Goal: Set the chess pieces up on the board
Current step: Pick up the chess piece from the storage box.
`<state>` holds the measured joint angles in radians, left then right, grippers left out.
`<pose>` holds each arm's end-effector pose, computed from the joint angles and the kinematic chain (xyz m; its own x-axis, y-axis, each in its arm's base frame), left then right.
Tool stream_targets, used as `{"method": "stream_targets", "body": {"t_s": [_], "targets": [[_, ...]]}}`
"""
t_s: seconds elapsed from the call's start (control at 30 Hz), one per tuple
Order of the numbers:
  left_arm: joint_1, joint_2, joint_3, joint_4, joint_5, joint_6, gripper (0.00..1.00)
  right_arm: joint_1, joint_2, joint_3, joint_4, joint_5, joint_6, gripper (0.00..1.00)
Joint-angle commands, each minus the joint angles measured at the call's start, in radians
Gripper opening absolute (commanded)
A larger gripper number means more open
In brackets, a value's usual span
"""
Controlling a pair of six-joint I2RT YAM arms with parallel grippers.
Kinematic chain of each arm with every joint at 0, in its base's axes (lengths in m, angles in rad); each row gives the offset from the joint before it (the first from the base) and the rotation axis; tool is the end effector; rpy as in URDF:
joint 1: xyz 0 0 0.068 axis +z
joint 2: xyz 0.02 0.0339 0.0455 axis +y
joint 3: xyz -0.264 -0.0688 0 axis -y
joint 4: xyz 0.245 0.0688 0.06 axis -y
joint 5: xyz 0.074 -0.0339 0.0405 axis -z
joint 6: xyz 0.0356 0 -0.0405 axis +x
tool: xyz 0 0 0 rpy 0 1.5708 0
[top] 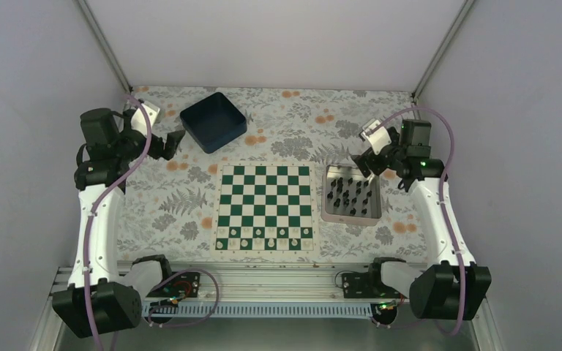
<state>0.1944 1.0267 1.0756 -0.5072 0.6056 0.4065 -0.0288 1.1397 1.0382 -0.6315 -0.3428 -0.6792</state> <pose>0.2175 0.0222 0.3656 -0.2635 0.2795 -0.9233 0.4858 0.8653 0.1233 0.2397 0.0051 0.3163 -0.3806 -0.5809 -0.7195 -0.5933 0.7502 -0.2918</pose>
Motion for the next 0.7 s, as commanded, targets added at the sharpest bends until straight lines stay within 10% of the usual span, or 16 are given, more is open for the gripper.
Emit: {"method": "stream_targets", "body": {"t_s": [0.0,0.67], "targets": [[0.002,0.031,0.045,0.026,0.013,-0.023,1.0,-0.009,-0.032,-0.027,-0.017,0.0,-0.033,1.0],[0.002,0.08,-0.005,0.028,0.052,0.041,1.0,-0.007,0.052,-0.059,-0.04,-0.045,-0.04,0.92]]}}
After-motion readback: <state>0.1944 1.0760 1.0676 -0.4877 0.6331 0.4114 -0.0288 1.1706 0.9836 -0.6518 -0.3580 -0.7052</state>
